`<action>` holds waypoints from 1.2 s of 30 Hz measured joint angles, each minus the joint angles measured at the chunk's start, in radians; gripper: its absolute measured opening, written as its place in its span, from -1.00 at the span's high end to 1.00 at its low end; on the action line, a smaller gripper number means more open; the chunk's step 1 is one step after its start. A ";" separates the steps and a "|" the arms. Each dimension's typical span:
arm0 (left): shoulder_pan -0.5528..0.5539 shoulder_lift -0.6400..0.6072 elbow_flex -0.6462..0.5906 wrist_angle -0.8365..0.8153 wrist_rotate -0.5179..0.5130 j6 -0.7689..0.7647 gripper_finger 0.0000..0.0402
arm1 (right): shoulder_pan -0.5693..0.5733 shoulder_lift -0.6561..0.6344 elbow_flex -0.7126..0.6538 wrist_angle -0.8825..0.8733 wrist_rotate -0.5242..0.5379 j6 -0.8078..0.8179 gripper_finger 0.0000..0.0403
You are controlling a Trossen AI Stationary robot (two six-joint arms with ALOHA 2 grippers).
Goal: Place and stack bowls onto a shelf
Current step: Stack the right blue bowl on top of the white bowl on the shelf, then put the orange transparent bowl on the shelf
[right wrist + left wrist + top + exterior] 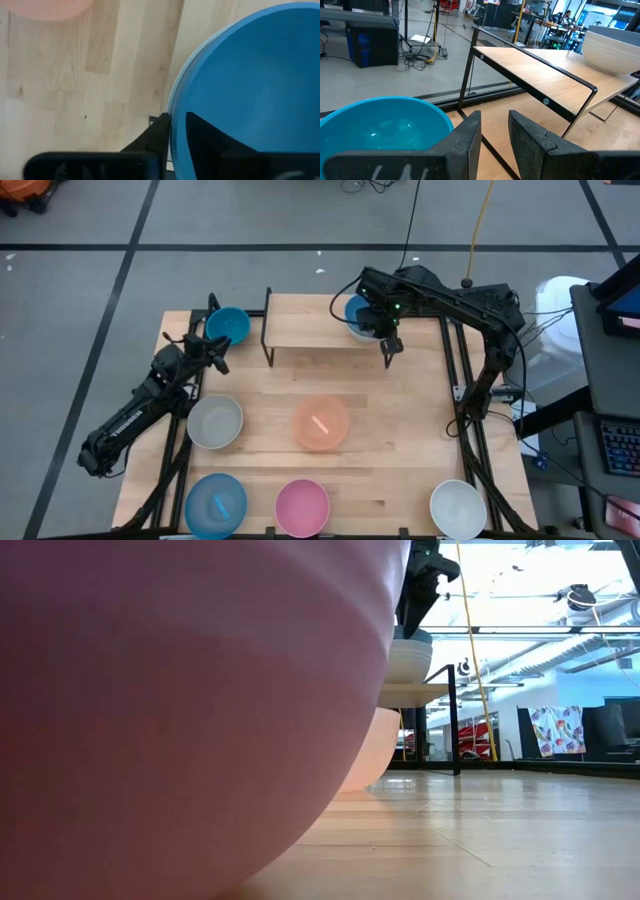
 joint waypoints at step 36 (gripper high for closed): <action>0.001 0.000 -0.001 0.245 -0.045 -0.249 0.48 | 0.394 -0.499 -0.013 -0.111 0.127 0.588 0.56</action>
